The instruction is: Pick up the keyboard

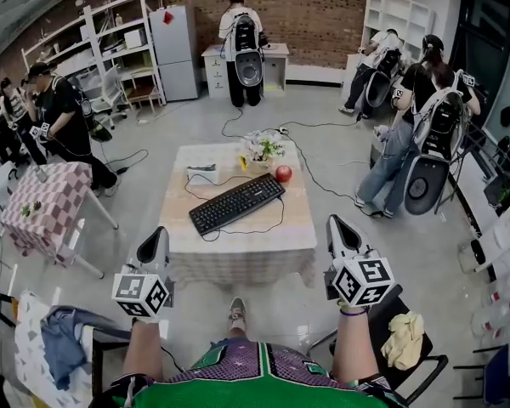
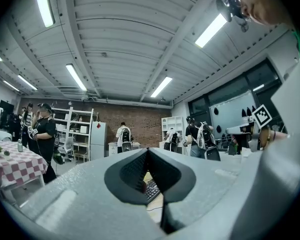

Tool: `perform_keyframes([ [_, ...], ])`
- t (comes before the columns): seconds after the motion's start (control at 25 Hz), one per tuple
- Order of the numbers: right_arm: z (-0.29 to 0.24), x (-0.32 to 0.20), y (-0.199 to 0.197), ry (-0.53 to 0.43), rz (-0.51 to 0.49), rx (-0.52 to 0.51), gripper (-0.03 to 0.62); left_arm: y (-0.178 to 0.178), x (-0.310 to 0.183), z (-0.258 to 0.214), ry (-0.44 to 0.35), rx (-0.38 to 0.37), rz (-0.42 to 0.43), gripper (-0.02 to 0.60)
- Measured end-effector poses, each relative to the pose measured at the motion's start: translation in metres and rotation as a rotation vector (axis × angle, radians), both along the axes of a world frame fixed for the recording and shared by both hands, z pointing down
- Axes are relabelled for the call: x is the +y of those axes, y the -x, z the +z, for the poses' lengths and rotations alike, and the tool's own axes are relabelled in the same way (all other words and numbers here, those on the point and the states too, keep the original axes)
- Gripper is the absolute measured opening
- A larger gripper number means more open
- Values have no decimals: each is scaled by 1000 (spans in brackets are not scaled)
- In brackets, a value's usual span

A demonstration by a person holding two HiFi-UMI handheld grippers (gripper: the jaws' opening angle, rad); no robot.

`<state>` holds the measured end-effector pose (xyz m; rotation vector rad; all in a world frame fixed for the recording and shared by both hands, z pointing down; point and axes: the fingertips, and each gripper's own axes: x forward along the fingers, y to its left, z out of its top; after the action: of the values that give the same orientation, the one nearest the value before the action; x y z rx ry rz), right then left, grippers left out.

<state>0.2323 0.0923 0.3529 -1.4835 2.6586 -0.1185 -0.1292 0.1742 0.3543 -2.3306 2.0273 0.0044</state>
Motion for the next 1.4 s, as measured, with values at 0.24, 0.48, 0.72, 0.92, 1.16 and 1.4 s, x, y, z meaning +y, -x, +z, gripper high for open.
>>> perform_keyframes([
  [0.24,3,-21,19,53,-86,-18,0,5,-24,7,22,12,9,18],
  [0.48,1,-67,37,75,-88,4,-2,23,-71,12,35,7,7,17],
  [0.72,-5,-123,61,88,-89,22,0,50,-122,19,28,41,-5,18],
  [0.92,0,-171,82,109,-82,39,-1,65,-168,30,58,109,41,18],
  [1.16,7,-218,118,131,-81,42,0,90,-225,26,62,75,73,18],
  [1.4,14,-255,149,160,-90,55,-1,110,-273,30,78,50,123,18],
])
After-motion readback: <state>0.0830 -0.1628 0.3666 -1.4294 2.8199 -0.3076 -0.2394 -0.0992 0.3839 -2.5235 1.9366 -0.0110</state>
